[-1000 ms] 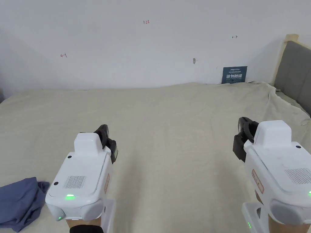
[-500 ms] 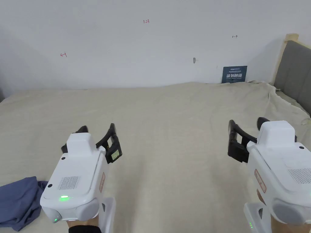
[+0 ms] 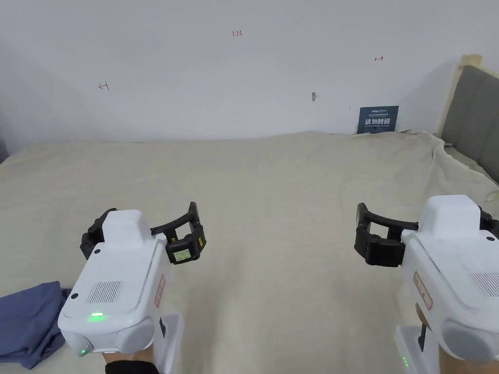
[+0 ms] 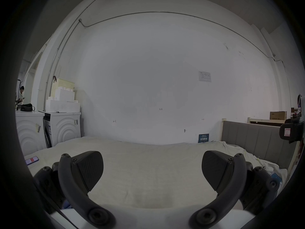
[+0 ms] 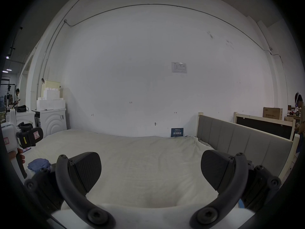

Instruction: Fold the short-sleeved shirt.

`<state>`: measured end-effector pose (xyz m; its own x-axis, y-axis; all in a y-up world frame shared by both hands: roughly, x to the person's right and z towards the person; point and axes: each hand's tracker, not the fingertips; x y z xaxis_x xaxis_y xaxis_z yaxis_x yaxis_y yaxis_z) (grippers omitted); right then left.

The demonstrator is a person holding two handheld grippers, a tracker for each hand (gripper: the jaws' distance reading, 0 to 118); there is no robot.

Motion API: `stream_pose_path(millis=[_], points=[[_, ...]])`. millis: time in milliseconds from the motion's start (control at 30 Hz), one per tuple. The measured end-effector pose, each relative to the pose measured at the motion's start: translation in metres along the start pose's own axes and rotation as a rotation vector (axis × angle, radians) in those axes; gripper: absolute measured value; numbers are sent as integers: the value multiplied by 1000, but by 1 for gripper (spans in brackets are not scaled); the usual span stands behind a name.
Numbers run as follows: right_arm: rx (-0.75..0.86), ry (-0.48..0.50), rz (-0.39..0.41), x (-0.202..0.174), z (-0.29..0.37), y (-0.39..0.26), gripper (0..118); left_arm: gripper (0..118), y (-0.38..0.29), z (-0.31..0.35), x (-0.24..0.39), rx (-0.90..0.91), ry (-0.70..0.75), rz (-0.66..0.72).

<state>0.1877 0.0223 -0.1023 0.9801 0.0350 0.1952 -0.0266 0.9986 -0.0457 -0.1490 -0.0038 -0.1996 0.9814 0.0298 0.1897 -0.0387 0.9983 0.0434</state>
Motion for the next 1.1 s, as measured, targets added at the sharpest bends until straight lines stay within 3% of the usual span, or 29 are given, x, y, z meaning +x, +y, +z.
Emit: stream_pose_path(millis=[1100], points=[[36, -8, 4, -7, 3, 3, 118, 118, 1, 2, 3, 4, 4, -3]])
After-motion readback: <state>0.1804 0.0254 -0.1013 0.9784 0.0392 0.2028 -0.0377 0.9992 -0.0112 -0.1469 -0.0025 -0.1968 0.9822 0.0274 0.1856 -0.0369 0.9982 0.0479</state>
